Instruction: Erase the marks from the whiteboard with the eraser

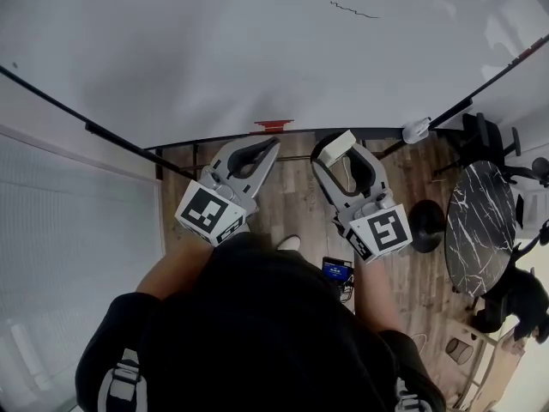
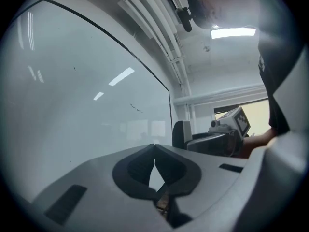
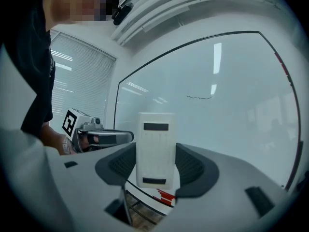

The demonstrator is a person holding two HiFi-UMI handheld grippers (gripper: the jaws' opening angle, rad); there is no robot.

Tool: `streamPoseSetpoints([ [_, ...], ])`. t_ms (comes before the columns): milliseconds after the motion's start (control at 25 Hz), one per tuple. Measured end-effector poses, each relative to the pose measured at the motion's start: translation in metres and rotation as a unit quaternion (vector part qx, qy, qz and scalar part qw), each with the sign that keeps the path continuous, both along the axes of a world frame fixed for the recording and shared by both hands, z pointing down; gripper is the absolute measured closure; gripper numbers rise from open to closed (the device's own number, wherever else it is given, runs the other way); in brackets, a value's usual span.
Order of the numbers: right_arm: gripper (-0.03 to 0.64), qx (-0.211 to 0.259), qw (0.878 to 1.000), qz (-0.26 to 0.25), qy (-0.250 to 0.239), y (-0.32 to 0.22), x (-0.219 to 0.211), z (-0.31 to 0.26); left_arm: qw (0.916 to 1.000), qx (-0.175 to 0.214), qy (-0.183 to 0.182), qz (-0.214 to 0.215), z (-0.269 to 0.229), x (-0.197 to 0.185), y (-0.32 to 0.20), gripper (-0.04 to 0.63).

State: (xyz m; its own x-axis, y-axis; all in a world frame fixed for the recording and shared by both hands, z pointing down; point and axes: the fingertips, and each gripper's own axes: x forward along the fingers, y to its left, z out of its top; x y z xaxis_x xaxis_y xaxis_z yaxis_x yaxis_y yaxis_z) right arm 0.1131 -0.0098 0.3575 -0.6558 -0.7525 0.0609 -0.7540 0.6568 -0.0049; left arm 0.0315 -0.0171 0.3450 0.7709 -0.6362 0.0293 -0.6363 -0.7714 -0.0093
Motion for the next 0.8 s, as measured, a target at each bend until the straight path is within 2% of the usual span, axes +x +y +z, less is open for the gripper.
streamPoseSetpoints([
  [160, 0.367, 0.003, 1.0, 0.001, -0.007, -0.021, 0.0, -0.009, 1.0, -0.001, -0.002, -0.002, -0.006, -0.001, -0.023, 0.591],
  [320, 0.367, 0.009, 1.0, 0.019, 0.008, -0.047, 0.0, -0.013, 0.9999, -0.008, 0.005, 0.007, 0.0, -0.003, -0.053, 0.591],
  [560, 0.367, 0.019, 0.997, 0.065, 0.028, -0.086, 0.02, -0.036, 0.9989, -0.006, 0.006, 0.046, -0.007, 0.002, -0.087, 0.591],
  [800, 0.368, 0.038, 0.992, 0.117, 0.027, -0.123, 0.029, -0.066, 0.9968, 0.004, 0.011, 0.079, -0.03, 0.011, -0.111, 0.591],
])
